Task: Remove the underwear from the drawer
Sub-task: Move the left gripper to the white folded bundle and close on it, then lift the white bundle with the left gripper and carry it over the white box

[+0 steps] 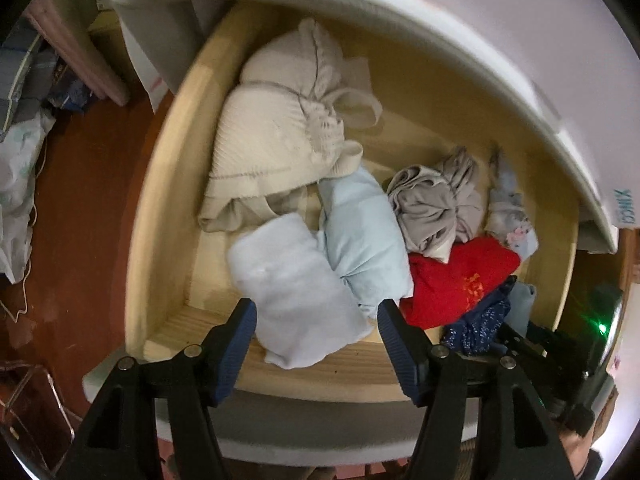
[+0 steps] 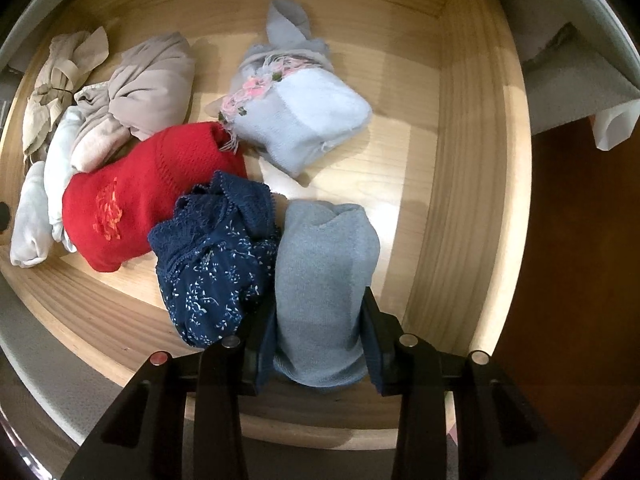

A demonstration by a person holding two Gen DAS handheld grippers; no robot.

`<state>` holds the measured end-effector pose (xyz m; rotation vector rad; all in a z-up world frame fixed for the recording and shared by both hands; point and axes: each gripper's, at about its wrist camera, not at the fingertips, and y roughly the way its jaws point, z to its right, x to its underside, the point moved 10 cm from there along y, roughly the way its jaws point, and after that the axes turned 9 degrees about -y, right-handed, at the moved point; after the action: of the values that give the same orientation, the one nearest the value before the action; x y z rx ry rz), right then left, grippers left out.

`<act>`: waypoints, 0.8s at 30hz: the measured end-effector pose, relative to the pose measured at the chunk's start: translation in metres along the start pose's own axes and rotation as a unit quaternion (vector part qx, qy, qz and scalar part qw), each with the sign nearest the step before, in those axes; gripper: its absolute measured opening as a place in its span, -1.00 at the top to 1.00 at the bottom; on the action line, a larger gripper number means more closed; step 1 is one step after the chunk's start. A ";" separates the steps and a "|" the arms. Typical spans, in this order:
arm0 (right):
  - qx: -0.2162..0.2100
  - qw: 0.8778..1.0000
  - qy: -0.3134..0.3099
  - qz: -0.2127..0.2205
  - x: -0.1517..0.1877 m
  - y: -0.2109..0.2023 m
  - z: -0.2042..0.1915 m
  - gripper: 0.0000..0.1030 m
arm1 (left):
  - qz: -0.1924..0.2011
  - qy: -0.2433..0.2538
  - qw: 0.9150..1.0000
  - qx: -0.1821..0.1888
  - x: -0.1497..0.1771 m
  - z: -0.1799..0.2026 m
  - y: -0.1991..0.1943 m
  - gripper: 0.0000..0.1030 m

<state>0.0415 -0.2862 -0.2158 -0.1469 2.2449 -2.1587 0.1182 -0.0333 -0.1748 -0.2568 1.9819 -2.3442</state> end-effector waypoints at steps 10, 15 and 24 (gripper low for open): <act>-0.001 1.000 0.000 0.001 -0.002 0.001 0.000 0.32 | -0.028 -0.015 0.998 -0.051 -0.002 -0.008 0.029 -0.27; -0.001 1.000 0.000 0.001 -0.004 0.004 0.001 0.32 | -0.044 -0.006 0.997 -0.068 0.001 -0.019 0.045 -0.29; -0.001 1.000 0.000 0.001 -0.006 0.002 0.004 0.31 | -0.022 0.027 0.997 -0.072 0.002 -0.018 0.049 -0.16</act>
<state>0.0475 -0.2896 -0.2184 -0.1436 2.2469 -2.1551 0.1105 -0.0240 -0.2261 -0.2502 2.1966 -2.2586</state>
